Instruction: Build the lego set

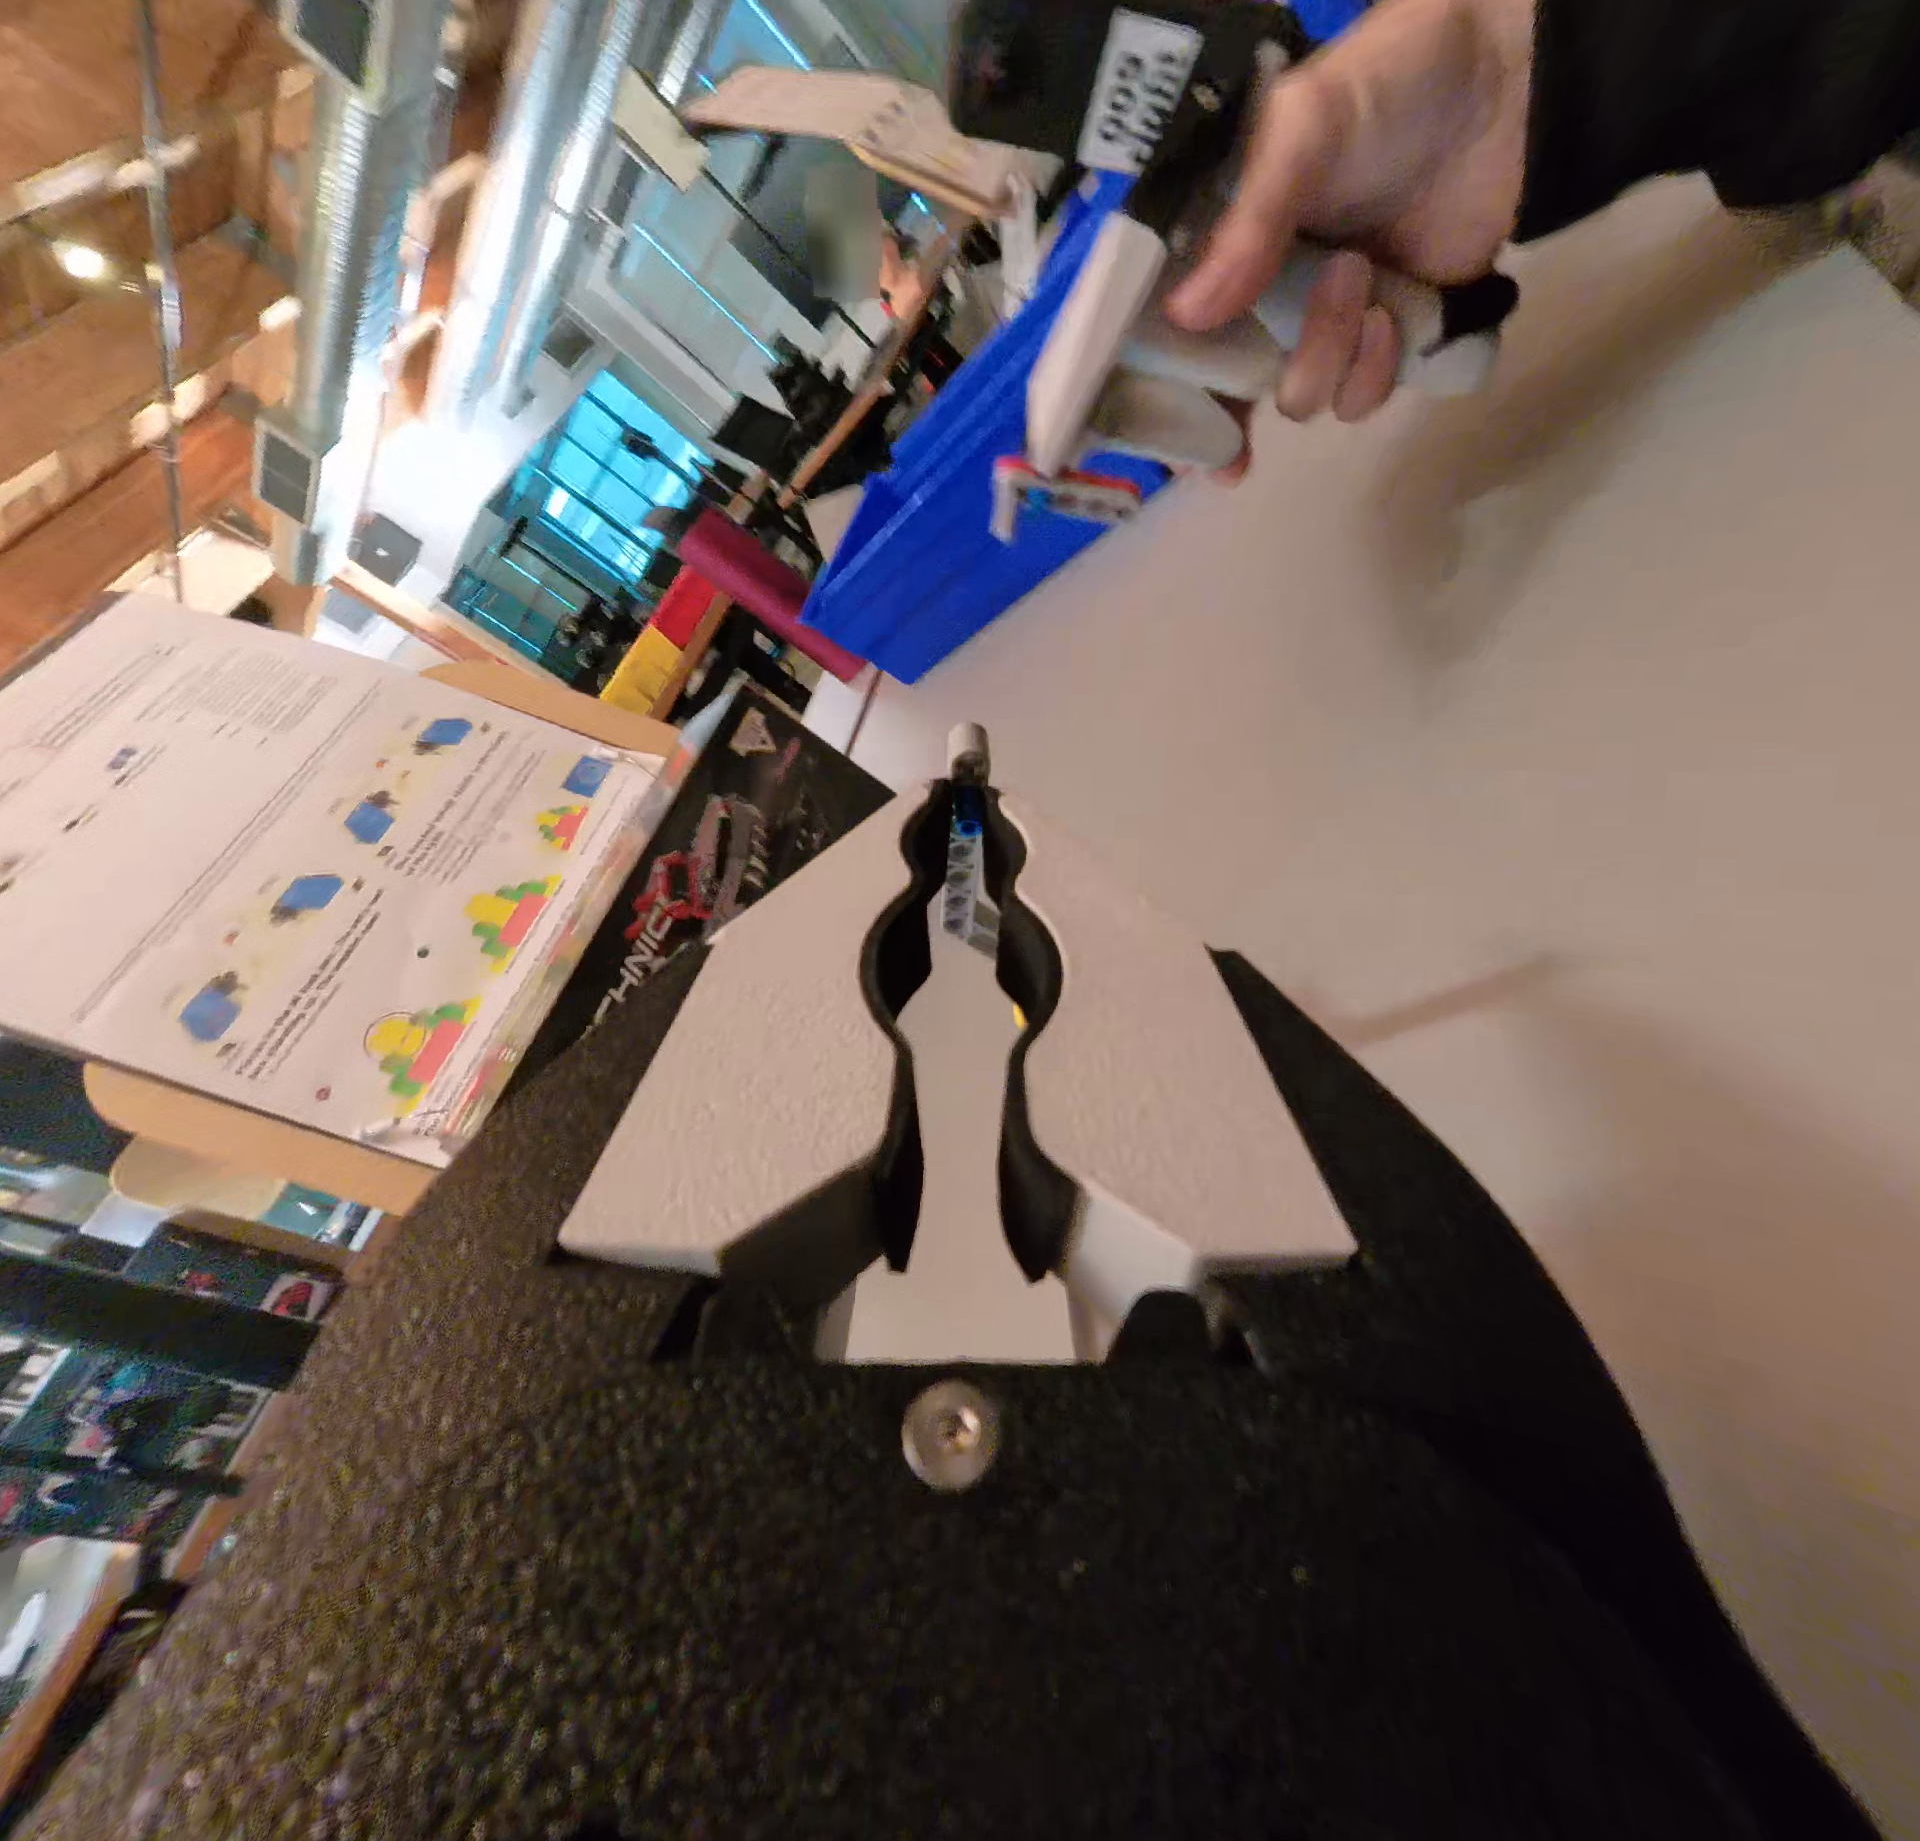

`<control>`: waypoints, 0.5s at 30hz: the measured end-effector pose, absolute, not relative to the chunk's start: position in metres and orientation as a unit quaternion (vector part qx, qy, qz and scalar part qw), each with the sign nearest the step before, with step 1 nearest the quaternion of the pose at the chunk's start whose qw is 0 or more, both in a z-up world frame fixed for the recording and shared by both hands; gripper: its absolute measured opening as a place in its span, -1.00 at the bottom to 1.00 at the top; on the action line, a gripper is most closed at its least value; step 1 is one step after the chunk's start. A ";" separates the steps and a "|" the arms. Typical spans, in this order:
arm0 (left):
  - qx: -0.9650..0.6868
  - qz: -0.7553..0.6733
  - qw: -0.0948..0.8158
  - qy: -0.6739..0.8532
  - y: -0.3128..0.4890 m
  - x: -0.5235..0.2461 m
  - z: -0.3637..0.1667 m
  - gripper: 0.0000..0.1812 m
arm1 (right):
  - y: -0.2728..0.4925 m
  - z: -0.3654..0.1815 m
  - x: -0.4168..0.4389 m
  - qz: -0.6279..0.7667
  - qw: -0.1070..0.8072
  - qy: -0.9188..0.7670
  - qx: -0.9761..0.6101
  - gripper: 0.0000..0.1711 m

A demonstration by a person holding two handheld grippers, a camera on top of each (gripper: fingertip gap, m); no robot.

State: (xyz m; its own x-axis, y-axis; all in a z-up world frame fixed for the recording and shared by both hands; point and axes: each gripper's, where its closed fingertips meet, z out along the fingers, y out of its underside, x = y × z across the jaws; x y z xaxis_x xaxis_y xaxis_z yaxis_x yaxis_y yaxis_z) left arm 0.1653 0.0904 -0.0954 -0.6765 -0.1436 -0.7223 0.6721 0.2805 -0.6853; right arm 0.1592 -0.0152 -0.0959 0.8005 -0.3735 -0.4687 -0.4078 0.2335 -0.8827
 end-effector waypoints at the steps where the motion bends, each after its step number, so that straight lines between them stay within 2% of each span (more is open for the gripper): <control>1: 0.179 -0.591 0.355 0.702 0.089 0.163 -0.089 -0.97 | -0.016 -0.099 0.159 -0.002 0.702 0.317 -0.638 -0.93; 8: 0.184 -0.564 0.375 0.712 0.077 0.168 -0.103 -0.96 | 0.000 -0.095 0.154 0.019 0.732 0.293 -0.615 -0.93; 15: 0.102 -0.559 0.417 0.710 0.081 0.198 -0.105 -0.95 | 0.002 -0.091 0.153 0.052 0.765 0.298 -0.569 -0.93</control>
State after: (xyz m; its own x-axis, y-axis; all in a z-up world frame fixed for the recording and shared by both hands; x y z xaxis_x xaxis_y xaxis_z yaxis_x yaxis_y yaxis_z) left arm 0.1975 0.0814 -0.1055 -0.6321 -0.3214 -0.7051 0.6099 0.3549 -0.7086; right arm 0.1530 0.0021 -0.0912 0.8169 -0.2596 -0.5151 -0.4186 0.3475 -0.8391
